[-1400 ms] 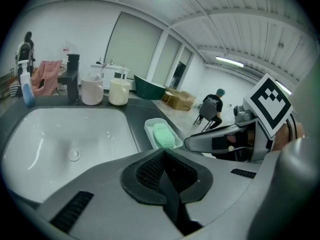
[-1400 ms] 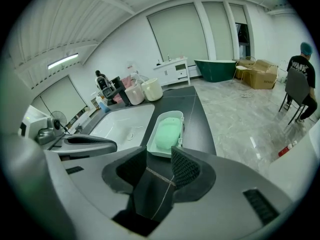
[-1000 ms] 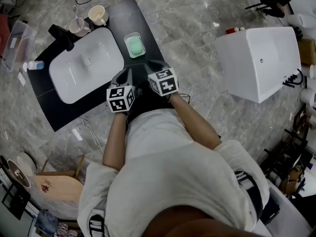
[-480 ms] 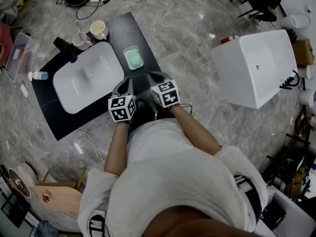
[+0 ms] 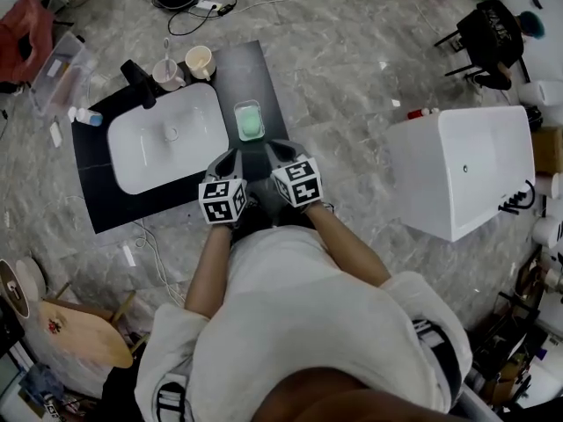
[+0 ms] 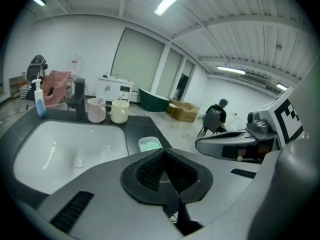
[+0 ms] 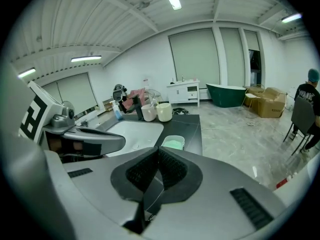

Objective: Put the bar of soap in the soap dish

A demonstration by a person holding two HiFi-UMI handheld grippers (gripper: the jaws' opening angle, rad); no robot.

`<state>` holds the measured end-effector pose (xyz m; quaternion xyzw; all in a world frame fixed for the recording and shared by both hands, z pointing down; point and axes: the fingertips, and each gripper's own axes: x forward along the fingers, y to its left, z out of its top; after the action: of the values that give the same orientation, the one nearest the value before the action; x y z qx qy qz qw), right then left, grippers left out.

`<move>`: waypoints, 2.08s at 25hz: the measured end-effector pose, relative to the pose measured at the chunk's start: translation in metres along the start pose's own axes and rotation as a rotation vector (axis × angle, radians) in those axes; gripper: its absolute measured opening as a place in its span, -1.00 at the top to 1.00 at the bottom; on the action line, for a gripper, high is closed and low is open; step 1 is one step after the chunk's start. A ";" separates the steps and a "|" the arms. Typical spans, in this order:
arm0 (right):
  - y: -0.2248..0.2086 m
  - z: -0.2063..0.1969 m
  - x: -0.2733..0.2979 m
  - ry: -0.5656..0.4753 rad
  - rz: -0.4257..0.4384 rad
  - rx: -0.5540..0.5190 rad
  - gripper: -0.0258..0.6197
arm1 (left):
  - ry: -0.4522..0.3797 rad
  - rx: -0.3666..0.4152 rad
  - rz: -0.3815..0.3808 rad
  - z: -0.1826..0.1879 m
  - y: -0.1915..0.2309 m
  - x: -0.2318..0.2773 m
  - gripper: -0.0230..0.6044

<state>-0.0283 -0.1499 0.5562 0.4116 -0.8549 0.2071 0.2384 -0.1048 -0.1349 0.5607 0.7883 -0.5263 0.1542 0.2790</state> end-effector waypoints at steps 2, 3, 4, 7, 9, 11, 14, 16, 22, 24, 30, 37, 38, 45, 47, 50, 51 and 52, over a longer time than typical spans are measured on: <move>0.000 0.005 0.001 -0.010 0.027 -0.017 0.92 | -0.012 -0.003 0.028 0.005 -0.002 -0.002 0.87; -0.001 0.007 0.001 -0.014 0.038 -0.025 0.92 | -0.018 -0.005 0.039 0.007 -0.003 -0.004 0.87; -0.002 0.010 -0.001 -0.018 0.045 -0.033 0.92 | -0.024 -0.006 0.050 0.009 -0.005 -0.005 0.87; -0.005 0.020 -0.008 -0.038 0.074 -0.055 0.92 | -0.051 -0.004 0.079 0.019 -0.012 -0.010 0.87; -0.006 0.031 -0.014 -0.062 0.102 -0.049 0.92 | -0.080 0.004 0.098 0.030 -0.017 -0.015 0.87; -0.007 0.045 -0.021 -0.094 0.120 -0.047 0.92 | -0.113 0.011 0.117 0.043 -0.020 -0.020 0.87; -0.009 0.074 -0.035 -0.161 0.120 -0.103 0.92 | -0.168 0.040 0.151 0.066 -0.024 -0.029 0.87; -0.011 0.095 -0.046 -0.212 0.109 -0.149 0.92 | -0.211 0.064 0.167 0.085 -0.028 -0.036 0.87; -0.014 0.148 -0.080 -0.347 0.114 -0.173 0.92 | -0.345 0.111 0.193 0.139 -0.045 -0.059 0.87; -0.013 0.168 -0.092 -0.385 0.122 -0.171 0.92 | -0.380 0.135 0.202 0.160 -0.048 -0.067 0.87; -0.014 0.223 -0.127 -0.529 0.077 -0.257 0.92 | -0.480 0.174 0.209 0.212 -0.059 -0.097 0.87; -0.012 0.238 -0.143 -0.582 0.036 -0.322 0.92 | -0.527 0.197 0.233 0.233 -0.072 -0.121 0.87; -0.012 0.240 -0.145 -0.589 0.032 -0.326 0.92 | -0.535 0.201 0.228 0.234 -0.074 -0.122 0.87; -0.015 0.244 -0.148 -0.609 0.032 -0.314 0.92 | -0.561 0.241 0.232 0.238 -0.076 -0.125 0.87; -0.013 0.244 -0.147 -0.612 0.032 -0.320 0.92 | -0.559 0.239 0.231 0.237 -0.075 -0.124 0.87; -0.008 0.247 -0.151 -0.629 0.036 -0.343 0.92 | -0.559 0.239 0.227 0.236 -0.075 -0.126 0.87; -0.007 0.248 -0.152 -0.637 0.037 -0.355 0.92 | -0.560 0.240 0.226 0.236 -0.075 -0.127 0.87; -0.006 0.248 -0.152 -0.640 0.039 -0.361 0.92 | -0.560 0.241 0.226 0.235 -0.075 -0.127 0.87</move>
<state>0.0007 -0.1978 0.2711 0.3904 -0.9167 -0.0815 0.0236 -0.0982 -0.1606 0.2843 0.7641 -0.6446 0.0224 0.0092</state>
